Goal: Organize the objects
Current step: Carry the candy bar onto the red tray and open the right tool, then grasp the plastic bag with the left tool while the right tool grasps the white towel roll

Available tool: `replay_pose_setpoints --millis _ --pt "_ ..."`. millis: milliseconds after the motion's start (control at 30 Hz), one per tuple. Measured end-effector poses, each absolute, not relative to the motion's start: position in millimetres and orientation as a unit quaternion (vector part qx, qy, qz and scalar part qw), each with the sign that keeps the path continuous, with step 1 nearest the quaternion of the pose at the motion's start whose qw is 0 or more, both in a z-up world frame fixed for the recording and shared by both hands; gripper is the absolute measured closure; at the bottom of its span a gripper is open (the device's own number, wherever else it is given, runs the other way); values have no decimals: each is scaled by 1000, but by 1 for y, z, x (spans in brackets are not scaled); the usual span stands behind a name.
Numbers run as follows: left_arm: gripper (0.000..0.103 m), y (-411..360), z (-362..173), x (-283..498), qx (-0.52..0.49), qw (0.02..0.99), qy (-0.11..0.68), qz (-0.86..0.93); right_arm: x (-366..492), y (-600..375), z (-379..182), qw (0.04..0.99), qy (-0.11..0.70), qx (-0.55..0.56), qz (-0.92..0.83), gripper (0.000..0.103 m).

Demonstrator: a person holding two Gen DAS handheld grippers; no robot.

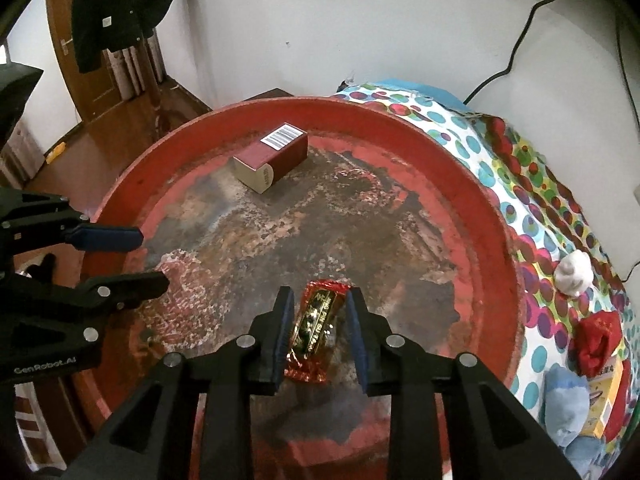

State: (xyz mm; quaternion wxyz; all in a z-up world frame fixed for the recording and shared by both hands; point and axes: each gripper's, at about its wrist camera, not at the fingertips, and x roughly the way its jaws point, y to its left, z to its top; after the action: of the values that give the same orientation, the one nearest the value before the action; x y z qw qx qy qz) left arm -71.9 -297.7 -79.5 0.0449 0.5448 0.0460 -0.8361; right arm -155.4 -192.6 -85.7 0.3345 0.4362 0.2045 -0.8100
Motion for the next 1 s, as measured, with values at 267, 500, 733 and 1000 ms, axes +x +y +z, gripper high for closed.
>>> replay_pose_setpoints --millis 267,500,733,1000 --pt "63 -272 -72 -75 541 25 28 -840 -141 -146 -64 321 168 429 -827 77" --pt "63 -232 -64 -78 536 -5 -4 -844 -131 -54 -44 268 121 423 -857 73" --pt "63 -176 -58 -79 531 -59 -40 -844 -134 72 -32 158 69 418 -892 68" --pt "63 -86 -50 -76 513 -141 -83 -843 -137 164 -53 80 30 420 -903 51"
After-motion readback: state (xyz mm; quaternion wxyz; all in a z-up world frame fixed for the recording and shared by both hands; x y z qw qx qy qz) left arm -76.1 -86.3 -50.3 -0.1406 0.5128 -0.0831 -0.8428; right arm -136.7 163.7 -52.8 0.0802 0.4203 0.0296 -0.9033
